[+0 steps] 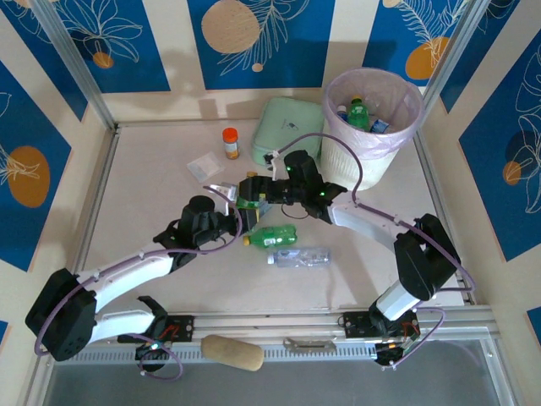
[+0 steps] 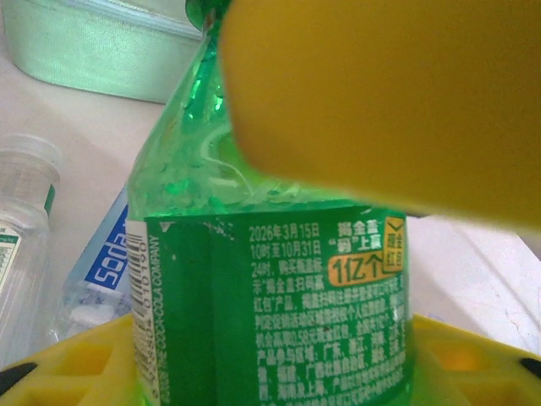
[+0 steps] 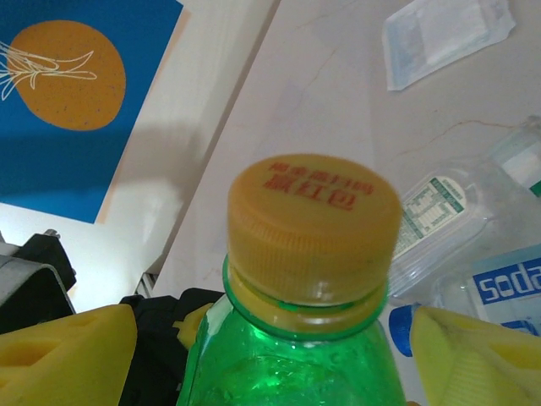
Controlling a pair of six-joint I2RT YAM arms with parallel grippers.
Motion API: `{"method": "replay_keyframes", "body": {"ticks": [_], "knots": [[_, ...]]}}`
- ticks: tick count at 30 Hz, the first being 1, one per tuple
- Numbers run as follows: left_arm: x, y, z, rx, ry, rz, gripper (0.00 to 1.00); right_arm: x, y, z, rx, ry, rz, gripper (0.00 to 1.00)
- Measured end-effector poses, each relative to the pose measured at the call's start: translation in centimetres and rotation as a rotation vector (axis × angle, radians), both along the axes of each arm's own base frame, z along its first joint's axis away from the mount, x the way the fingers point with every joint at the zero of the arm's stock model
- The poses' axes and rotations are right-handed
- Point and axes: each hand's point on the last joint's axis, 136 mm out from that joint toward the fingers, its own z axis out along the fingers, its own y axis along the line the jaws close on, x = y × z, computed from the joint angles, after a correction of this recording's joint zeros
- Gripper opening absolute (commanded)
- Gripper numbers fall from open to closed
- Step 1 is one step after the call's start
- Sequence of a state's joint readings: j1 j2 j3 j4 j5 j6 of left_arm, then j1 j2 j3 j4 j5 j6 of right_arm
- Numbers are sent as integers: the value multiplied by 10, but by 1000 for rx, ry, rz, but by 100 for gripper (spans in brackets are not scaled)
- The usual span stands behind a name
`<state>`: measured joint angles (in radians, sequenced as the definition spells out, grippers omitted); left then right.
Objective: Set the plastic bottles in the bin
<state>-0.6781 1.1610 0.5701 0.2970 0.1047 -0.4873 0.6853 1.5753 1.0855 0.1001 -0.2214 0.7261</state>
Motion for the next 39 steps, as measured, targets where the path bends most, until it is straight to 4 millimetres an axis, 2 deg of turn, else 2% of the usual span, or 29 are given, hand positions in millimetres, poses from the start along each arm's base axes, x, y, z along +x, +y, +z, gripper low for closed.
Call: {"method": "replay_keyframes", "body": {"ticks": [3, 18, 23, 25, 32, 36, 39], "knots": [[1, -1, 2, -6, -7, 0, 52, -1, 2, 1, -2, 3, 5, 78], [3, 0, 2, -4, -11, 10, 55, -6, 6, -16, -40, 49, 15, 70], [5, 1, 4, -7, -20, 22, 57, -6, 7, -14, -40, 44, 18, 58], [6, 1, 4, -9, -21, 26, 61, -6, 8, -14, -38, 44, 18, 55], [7, 1, 7, -21, -26, 33, 81, -1, 4, -16, -50, 38, -2, 54], [6, 3, 10, -38, -28, 43, 86, 11, -9, -21, -92, 34, -53, 54], [4, 11, 11, -39, -34, 74, 91, 29, -27, -23, -140, 17, -117, 53]]}}
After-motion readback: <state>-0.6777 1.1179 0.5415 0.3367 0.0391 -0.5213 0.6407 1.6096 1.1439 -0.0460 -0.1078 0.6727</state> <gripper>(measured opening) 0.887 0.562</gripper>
